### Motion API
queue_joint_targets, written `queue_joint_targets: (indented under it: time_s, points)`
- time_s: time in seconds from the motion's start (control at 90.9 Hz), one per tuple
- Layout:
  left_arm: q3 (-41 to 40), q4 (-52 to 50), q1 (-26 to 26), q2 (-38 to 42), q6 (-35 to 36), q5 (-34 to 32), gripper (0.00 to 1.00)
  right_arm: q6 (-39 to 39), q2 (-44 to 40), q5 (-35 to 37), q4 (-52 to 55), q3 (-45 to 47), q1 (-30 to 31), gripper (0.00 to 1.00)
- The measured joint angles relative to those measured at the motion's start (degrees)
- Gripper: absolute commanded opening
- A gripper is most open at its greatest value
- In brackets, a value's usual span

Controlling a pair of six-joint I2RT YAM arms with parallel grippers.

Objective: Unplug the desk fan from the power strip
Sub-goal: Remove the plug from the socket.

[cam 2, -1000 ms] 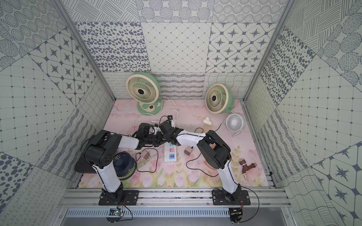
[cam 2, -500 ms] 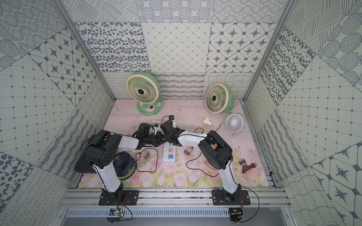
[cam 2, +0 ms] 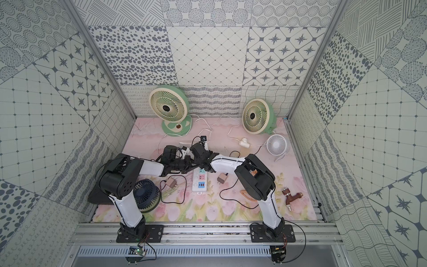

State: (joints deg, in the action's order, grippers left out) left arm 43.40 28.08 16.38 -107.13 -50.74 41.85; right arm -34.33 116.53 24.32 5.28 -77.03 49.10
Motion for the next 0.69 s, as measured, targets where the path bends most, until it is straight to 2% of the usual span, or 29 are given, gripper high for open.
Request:
queue_joint_targets:
  time_s: [0.297,0.517,0.693]
  points:
    - [0.00,-0.04,-0.04,0.04,0.00,-0.04,0.00,3.08,0.31,5.53,1.44,-1.29,2.25,0.07]
    - [0.00,-0.04,-0.04,0.04,0.00,-0.07,0.00,1.51,-0.04,2.54,1.09,-0.85,0.85,0.08]
    - [-0.02,-0.04,-0.04,0.11,0.00,-0.11,0.00,2.12,-0.04,3.69,1.27,-0.85,1.68,0.08]
